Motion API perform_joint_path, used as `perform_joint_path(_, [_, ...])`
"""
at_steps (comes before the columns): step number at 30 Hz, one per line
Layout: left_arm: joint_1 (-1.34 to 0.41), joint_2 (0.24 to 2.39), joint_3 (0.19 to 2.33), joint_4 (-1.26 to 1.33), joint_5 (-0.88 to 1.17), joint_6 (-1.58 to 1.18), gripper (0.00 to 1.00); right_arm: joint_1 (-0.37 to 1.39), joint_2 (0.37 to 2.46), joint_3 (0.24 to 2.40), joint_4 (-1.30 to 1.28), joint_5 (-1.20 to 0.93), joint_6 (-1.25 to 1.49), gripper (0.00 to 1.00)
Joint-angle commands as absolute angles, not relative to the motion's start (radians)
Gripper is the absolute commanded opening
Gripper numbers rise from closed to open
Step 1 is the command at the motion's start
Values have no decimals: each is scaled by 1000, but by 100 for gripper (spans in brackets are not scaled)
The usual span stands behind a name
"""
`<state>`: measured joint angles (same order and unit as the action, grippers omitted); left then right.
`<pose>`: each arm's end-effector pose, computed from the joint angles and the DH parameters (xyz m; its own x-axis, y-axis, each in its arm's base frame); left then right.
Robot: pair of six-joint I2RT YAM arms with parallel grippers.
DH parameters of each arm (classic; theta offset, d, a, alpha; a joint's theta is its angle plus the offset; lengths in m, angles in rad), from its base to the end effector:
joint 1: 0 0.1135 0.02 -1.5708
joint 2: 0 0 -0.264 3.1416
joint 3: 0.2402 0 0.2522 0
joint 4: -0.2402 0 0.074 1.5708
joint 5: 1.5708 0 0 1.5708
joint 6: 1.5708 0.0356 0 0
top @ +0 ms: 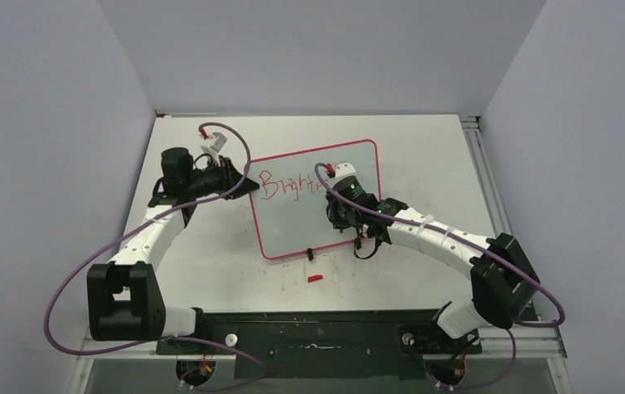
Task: Write a sentence on the whiteboard
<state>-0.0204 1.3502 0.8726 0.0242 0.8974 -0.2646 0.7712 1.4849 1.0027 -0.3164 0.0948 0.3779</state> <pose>0.2932 -0.0338 0.2697 -0.6098 -0.1507 -0.7781 0.5759 0.5903 -0.5656 0.2308 0.2196 0.2377 -0.7160 -0.1837 -0.6735 -0.4113 0.8905 0.1944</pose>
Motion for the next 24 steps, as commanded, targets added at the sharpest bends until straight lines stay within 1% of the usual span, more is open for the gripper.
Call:
perform_joint_path(1, [-26, 1315, 896, 44, 884, -229, 15, 761, 1462, 966, -317, 84, 397, 5])
perform_joint_path(7, [-26, 1314, 896, 44, 885, -229, 15, 761, 1459, 954, -310, 77, 404, 5])
perform_joint_path(24, [-26, 1316, 896, 44, 883, -229, 15, 759, 1502, 1042, -328, 75, 370, 5])
